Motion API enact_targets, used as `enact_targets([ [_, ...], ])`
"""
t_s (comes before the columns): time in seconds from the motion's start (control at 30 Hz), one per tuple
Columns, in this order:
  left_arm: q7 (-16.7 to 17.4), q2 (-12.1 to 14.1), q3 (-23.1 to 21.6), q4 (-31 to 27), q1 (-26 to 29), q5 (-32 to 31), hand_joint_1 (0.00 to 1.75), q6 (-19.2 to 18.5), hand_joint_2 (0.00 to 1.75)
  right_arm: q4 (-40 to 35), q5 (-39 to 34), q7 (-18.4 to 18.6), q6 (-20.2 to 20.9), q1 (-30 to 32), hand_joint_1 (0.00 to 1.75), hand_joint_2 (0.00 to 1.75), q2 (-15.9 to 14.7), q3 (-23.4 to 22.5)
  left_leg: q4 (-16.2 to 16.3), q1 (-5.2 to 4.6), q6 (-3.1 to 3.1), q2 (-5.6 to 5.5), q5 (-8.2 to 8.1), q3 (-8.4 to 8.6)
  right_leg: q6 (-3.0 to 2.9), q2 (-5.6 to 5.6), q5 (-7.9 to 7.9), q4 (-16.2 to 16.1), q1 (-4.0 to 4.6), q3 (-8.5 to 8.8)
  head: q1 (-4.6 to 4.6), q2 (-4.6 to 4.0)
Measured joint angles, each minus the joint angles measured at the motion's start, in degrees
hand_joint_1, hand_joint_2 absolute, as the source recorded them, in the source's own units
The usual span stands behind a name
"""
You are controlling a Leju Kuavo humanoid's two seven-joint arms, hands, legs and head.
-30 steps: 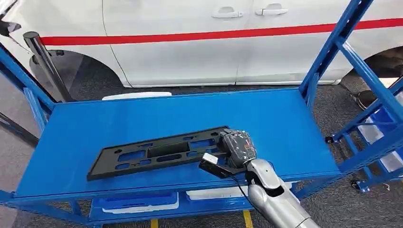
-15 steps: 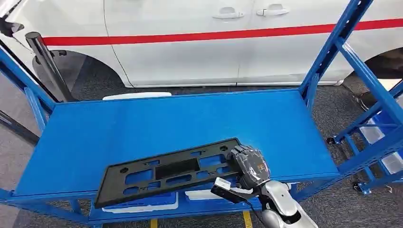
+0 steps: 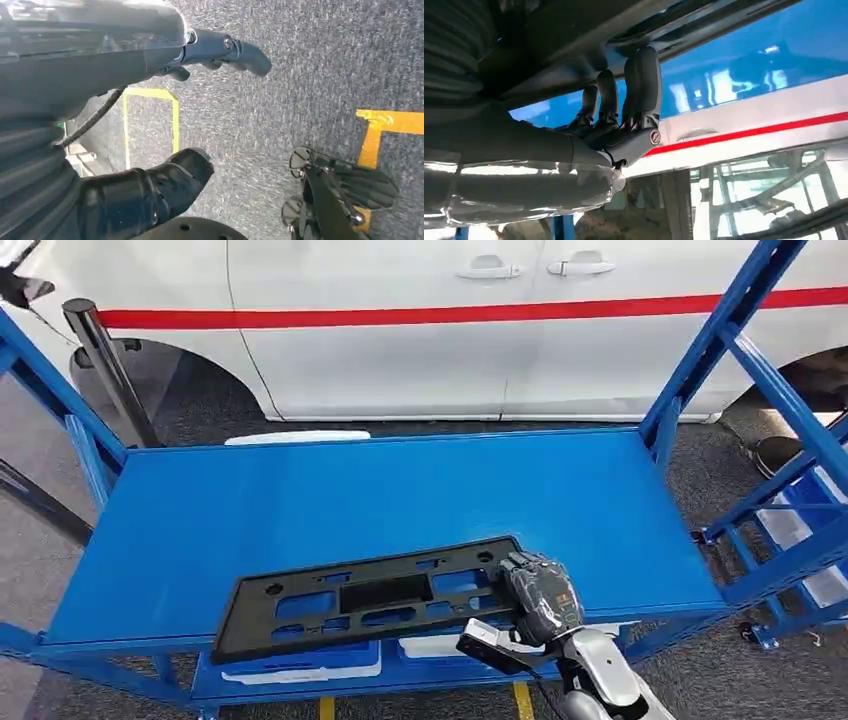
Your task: Take the parts from the cabinet and place them on the table.
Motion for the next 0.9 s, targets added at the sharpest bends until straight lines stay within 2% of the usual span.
enact_targets([
  [0.1, 0.0, -0.4, -0.3, 0.0, 0.0, 0.0, 0.00, 0.5, 1.75, -2.3, 8.0, 4.2, -4.3, 4.1, 1.75, 1.75, -0.4, -1.4, -0.4, 0.22, -0.66, -0.28, 0.17, 0.08, -0.38, -0.15, -0.07, 0.0, 0.21, -0.08, 0.06, 0.00],
  [0.13, 0.0, -0.4, -0.6, 0.0, 0.1, 0.0, 0.00, 0.9, 1.75, -3.5, 13.4, 7.3, -7.3, 6.1, 1.75, 1.75, -0.7, -2.4, 0.0, 0.02, -1.11, -0.30, -0.19, -0.12, -0.99, -0.19, 0.45, -0.8, -0.63, 0.19, 0.02, 0.00],
  [0.17, 0.3, -0.5, -0.8, 0.0, 0.2, 0.0, 0.00, 1.2, 1.75, -4.3, 17.2, 9.7, -9.4, 7.5, 1.75, 1.75, -0.7, -3.0, 1.1, 0.19, -1.42, -0.24, -1.24, -0.58, -1.18, -0.54, 0.57, -0.9, -0.60, 0.29, 0.04, 0.00],
  [0.2, 0.5, -0.6, -1.1, 0.0, 0.2, 0.1, 0.00, 1.2, 1.75, -4.9, 20.7, 11.9, -11.4, 8.9, 1.75, 1.75, -0.7, -3.4, 4.2, 0.27, -1.60, -0.23, -3.55, -1.86, -1.52, -0.55, 0.60, -0.9, -0.66, 0.22, 0.00, 0.00],
  [0.27, 1.3, -0.9, -1.5, 0.0, 0.1, 0.3, 0.00, 1.2, 1.75, -5.7, 26.7, 15.6, -14.3, 11.1, 1.75, 1.75, -0.6, -4.0, 12.8, 0.61, -2.02, -0.22, -8.05, -5.65, -1.63, -0.60, 0.69, -0.8, -0.64, 0.11, 0.02, 0.00],
  [0.3, 1.5, -0.9, -1.5, 0.0, 0.1, 0.3, 0.00, 1.1, 1.75, -6.0, 28.6, 16.9, -15.1, 11.7, 1.75, 1.75, -0.5, -4.2, 15.7, 0.70, -2.17, -0.22, -9.11, -6.93, -1.61, -0.62, 0.74, -0.8, -0.65, 0.02, 0.02, 0.00],
  [0.33, 1.8, -1.1, -1.7, 0.0, 0.1, 0.3, 0.00, 1.0, 1.75, -6.3, 30.5, 19.3, -16.1, 12.6, 1.75, 1.75, -0.5, -4.2, 17.8, 0.88, -2.37, -0.21, -9.15, -7.87, -1.60, -0.56, 0.75, -0.6, -0.69, -0.19, 0.02, 0.00],
  [0.37, 1.9, -1.1, -1.9, 0.0, 0.1, 0.3, 0.00, 1.0, 1.75, -6.7, 30.9, 21.2, -16.6, 12.9, 1.75, 1.75, -0.9, -4.1, 16.1, 0.99, -2.45, -0.18, -7.55, -7.03, -1.58, -0.49, 0.74, -0.4, -0.75, -0.30, 0.02, 0.00],
  [0.4, 1.9, -1.2, -2.2, 0.0, 0.1, 0.3, 0.00, 1.0, 1.75, -7.4, 31.1, 23.4, -16.8, 12.9, 1.75, 1.75, -1.3, -3.9, 12.3, 1.04, -2.46, -0.18, -5.19, -5.11, -1.54, -0.39, 0.71, -0.1, -0.87, -0.41, 0.00, 0.00],
  [0.43, 1.9, -1.2, -2.6, 0.0, -0.1, 0.2, 0.00, 1.0, 1.75, -8.3, 31.2, 26.3, -16.8, 12.9, 1.75, 1.75, -2.5, -3.4, 6.9, 1.07, -2.37, -0.18, -2.52, -2.46, -1.33, -0.35, 0.59, 0.2, -0.99, -0.51, 0.00, 0.00],
  [0.47, 1.9, -1.2, -2.9, 0.0, -0.2, 0.1, 0.00, 1.0, 1.75, -9.3, 31.2, 29.7, -16.6, 12.7, 1.75, 1.75, -4.0, -2.6, 2.0, 1.15, -2.22, -0.17, -0.87, -0.12, -0.96, -0.36, 0.41, 0.6, -1.00, -0.71, 0.02, 0.00],
  [0.5, 1.9, -1.2, -3.0, 0.0, -0.2, 0.0, 0.00, 0.9, 1.75, -9.9, 31.2, 32.4, -16.2, 12.4, 1.75, 1.75, -5.1, -1.8, 1.0, 0.97, -2.20, -0.20, -1.54, 0.24, -0.57, -0.36, 0.29, 1.0, -0.68, -0.98, 0.02, 0.00],
  [0.53, 1.9, -1.3, -3.2, 0.0, -0.4, 0.0, 0.00, 0.8, 1.75, -10.6, 31.2, 35.9, -15.6, 11.8, 1.75, 1.75, -6.7, -0.3, 1.1, 0.79, -1.57, -0.31, -1.06, -0.15, 0.00, -0.31, 0.50, 1.2, -0.65, -1.37, 0.11, 0.00],
  [0.57, 1.9, -1.3, -3.4, 0.0, -0.4, -0.1, 0.00, 0.8, 1.75, -11.0, 31.3, 37.5, -15.5, 11.4, 1.75, 1.75, -7.9, 0.8, 1.2, 0.75, -1.38, -0.32, -0.95, -0.37, 0.33, -0.29, 0.72, 1.1, -0.59, -1.52, 0.09, 0.00],
  [0.6, 1.9, -1.3, -3.5, 0.0, -0.4, -0.1, 0.00, 0.7, 1.75, -11.3, 31.3, 38.0, -15.3, 10.8, 1.75, 1.75, -8.9, 1.9, 1.3, 0.51, -1.02, -0.32, -0.74, -0.53, 0.85, -0.22, 1.06, 1.0, -0.81, -1.55, 0.06, 0.00],
  [0.63, 1.9, -1.4, -3.8, 0.0, -0.4, -0.1, 0.00, 0.7, 1.75, -11.7, 31.4, 38.2, -15.0, 10.4, 1.75, 1.75, -10.0, 3.5, 0.7, 0.52, -0.27, -0.22, -0.15, -0.76, 1.30, -0.10, 1.28, 0.9, -0.92, -1.67, 0.09, 0.00],
  [0.67, 1.9, -1.4, -4.1, 0.0, -0.5, -0.1, 0.00, 0.5, 1.75, -11.8, 31.4, 38.2, -14.8, 10.0, 1.75, 1.75, -10.8, 4.7, 0.3, 0.68, 0.40, 0.08, 0.43, -0.78, 1.41, 0.07, -0.13, 1.8, -1.25, -1.99, 0.04, 0.00],
  [0.7, 1.9, -1.4, -4.2, 0.0, -0.7, 0.0, 0.00, 0.3, 1.75, -12.0, 31.4, 38.3, -14.7, 9.5, 1.75, 1.75, -11.6, 5.8, 0.2, 0.62, 0.88, 0.13, 0.82, -1.30, 1.48, 0.06, -2.92, 4.2, -1.26, -2.99, 0.13, 0.00],
  [0.73, 1.9, -1.4, -4.2, 0.0, -0.8, 0.0, 0.00, 0.1, 1.75, -12.1, 31.4, 38.3, -14.6, 9.0, 1.75, 1.75, -12.3, 6.8, 0.2, 0.50, 1.17, 0.13, 1.24, -1.92, 1.64, 0.08, -6.08, 8.2, -1.31, -4.47, 0.11, 0.00],
  [0.77, 1.9, -1.4, -4.3, 0.0, -0.9, 0.0, 0.00, 0.0, 1.75, -12.1, 31.4, 38.3, -14.6, 8.6, 1.75, 1.75, -12.7, 7.4, 0.3, 0.37, 1.18, 0.14, 1.59, -2.49, 1.82, 0.09, -8.47, 12.4, -1.33, -5.84, 0.09, 0.00],
  [0.8, 1.9, -1.4, -4.3, 0.0, -0.8, 0.0, 0.00, 0.0, 1.75, -12.1, 31.4, 38.3, -14.6, 8.4, 1.75, 1.75, -13.0, 8.1, 0.3, 0.23, 1.20, 0.14, 1.96, -3.04, 1.94, 0.09, -10.17, 15.9, -1.36, -6.88, 0.09, 0.00],
  [0.83, 1.9, -1.4, -4.3, 0.0, -0.8, 0.0, 0.00, -0.1, 1.75, -12.1, 31.4, 38.3, -14.6, 8.2, 1.75, 1.75, -13.4, 8.8, 0.4, 0.09, 1.14, 0.14, 2.45, -3.74, 1.98, 0.08, -10.62, 18.2, -1.40, -7.09, 0.06, 0.00],
  [0.87, 1.9, -1.4, -4.3, 0.0, -0.8, 0.0, 0.00, 0.0, 1.75, -12.1, 31.4, 38.3, -14.6, 8.0, 1.75, 1.75, -13.7, 9.3, 0.4, 0.03, 1.07, 0.13, 2.84, -4.30, 1.93, 0.08, -9.50, 17.3, -1.41, -5.94, 0.09, 0.00],
  [0.9, 1.9, -1.5, -4.4, 0.0, -0.8, 0.0, 0.00, 0.0, 1.75, -12.1, 31.4, 38.3, -14.6, 7.9, 1.75, 1.75, -13.8, 9.7, 0.5, 0.01, 0.94, 0.12, 3.15, -4.75, 1.85, 0.08, -7.86, 14.7, -1.41, -4.02, 0.06, 0.00],
])
